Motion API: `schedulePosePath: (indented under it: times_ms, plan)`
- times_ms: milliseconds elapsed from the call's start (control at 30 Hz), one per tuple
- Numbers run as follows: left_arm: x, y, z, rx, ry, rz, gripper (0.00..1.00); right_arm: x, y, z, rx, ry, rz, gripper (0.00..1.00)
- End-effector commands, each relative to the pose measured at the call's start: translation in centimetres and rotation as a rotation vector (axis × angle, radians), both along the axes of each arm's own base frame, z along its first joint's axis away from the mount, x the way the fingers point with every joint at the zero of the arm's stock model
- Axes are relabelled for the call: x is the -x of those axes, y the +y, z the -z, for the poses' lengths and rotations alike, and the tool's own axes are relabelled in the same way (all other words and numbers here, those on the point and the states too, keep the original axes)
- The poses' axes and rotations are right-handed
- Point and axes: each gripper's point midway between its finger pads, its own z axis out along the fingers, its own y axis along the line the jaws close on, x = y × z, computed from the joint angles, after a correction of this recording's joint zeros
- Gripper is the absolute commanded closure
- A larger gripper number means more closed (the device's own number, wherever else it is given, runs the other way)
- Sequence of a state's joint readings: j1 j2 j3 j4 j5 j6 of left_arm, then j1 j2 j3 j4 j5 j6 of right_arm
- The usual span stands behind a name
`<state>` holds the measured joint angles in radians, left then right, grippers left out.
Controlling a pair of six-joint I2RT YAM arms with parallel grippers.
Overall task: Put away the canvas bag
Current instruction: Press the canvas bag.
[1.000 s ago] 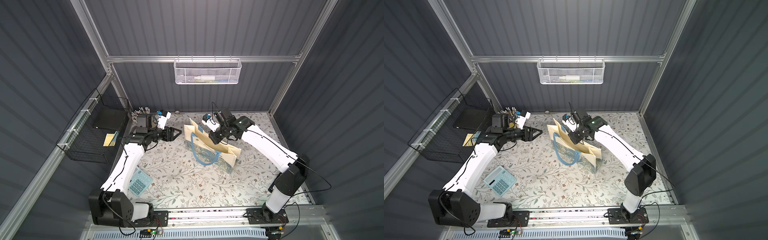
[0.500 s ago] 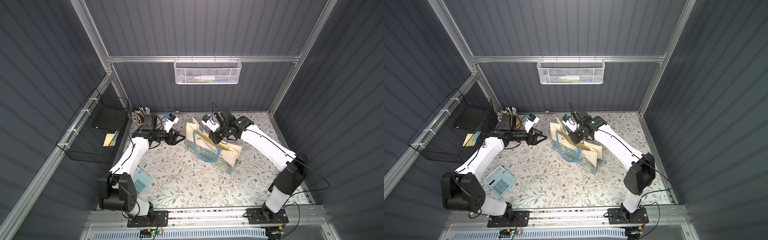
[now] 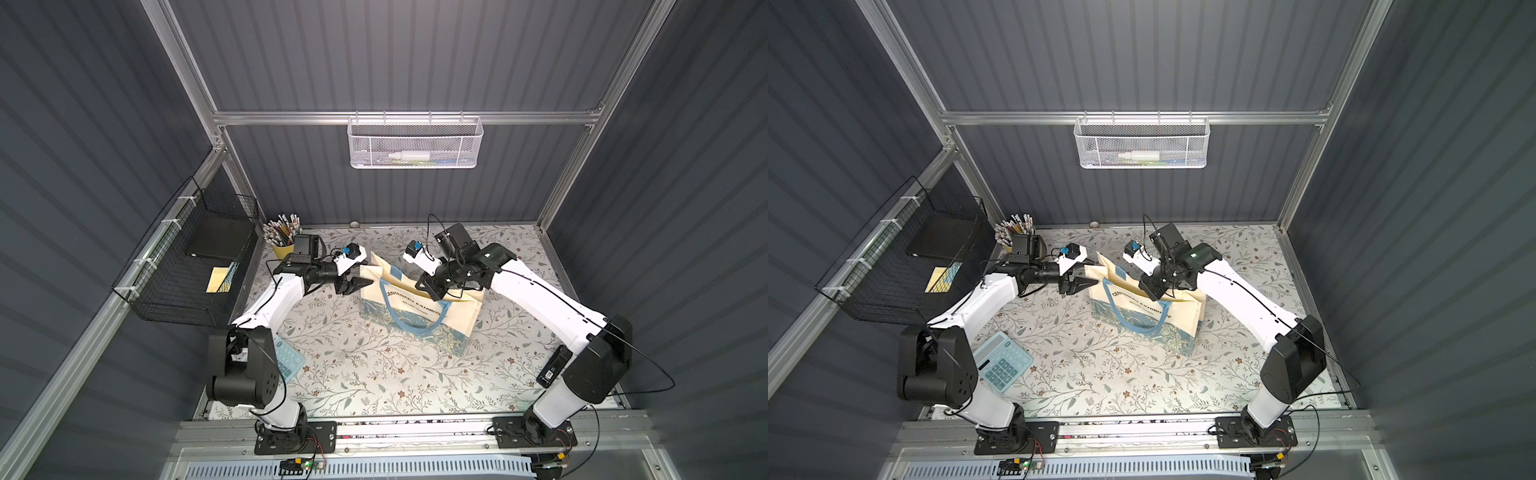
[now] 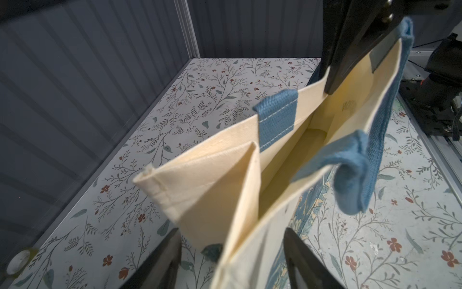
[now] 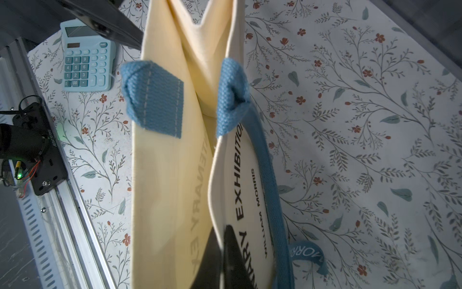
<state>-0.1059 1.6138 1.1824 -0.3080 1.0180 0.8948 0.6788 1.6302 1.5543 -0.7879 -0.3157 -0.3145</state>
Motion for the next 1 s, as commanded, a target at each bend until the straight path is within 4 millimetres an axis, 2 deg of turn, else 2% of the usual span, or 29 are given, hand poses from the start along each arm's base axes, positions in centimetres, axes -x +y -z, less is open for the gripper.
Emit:
schedulePosePath:
  times_ms: [0,133,367,433,467,600,967]
  plan:
    - [-0.6,0.0,-0.7,0.023,-0.097,0.066,0.35,1.2,0.2,-0.1,-0.025,0.023,-0.046,1.00]
    - [-1.3,0.5,-1.1,0.033,-0.123,0.057,0.34,1.4,0.0,0.2,-0.020,0.024,-0.046,1.00]
    - [-0.4,1.5,-2.3,0.117,-0.177,0.149,0.34,2.1,0.2,0.0,-0.046,0.027,-0.088,1.00]
    - [0.0,1.3,-2.2,0.152,-0.172,0.185,0.34,2.4,0.2,-0.1,-0.055,0.027,-0.100,1.00]
    - [-0.3,1.2,-3.0,0.174,-0.194,0.210,0.34,2.5,0.3,-0.1,-0.059,0.029,-0.104,1.00]
    - [0.0,0.8,-3.3,0.248,-0.181,0.283,0.32,2.4,0.3,0.1,-0.054,0.032,-0.104,1.00]
    - [-1.3,0.3,-4.5,0.323,-0.135,0.309,0.27,1.6,1.0,0.3,-0.047,0.045,-0.105,1.00]
